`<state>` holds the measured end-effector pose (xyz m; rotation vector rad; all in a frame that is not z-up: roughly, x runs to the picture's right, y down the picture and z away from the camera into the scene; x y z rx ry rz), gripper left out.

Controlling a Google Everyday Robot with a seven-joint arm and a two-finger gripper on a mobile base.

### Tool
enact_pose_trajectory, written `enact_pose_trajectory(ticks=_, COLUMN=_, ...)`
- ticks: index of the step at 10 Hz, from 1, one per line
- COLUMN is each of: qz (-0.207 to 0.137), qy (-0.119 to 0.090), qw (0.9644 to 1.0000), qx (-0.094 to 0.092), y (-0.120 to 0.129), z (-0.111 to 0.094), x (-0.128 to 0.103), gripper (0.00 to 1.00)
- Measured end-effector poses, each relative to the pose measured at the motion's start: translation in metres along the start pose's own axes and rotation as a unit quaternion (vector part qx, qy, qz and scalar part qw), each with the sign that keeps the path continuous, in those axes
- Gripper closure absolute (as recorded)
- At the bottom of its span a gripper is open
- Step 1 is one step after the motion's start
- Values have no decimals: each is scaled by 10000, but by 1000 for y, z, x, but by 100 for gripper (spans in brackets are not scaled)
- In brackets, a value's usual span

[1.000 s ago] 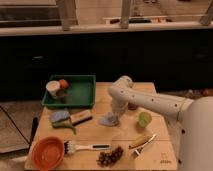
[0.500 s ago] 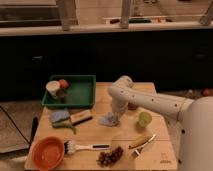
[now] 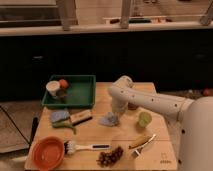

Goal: Wipe table surface with towel

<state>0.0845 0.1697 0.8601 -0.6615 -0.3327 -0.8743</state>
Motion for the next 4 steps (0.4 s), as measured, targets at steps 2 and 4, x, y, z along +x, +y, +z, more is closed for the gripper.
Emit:
enact_pose_trajectory(ticks=2, qz=1, qy=-5, qw=10000, qx=-1, y=0, z=1, x=0, gripper=99)
enact_pose_trajectory(ticks=4, qz=0, qy=-7, qw=10000, qx=-3, y=0, z=1, x=0, gripper=99)
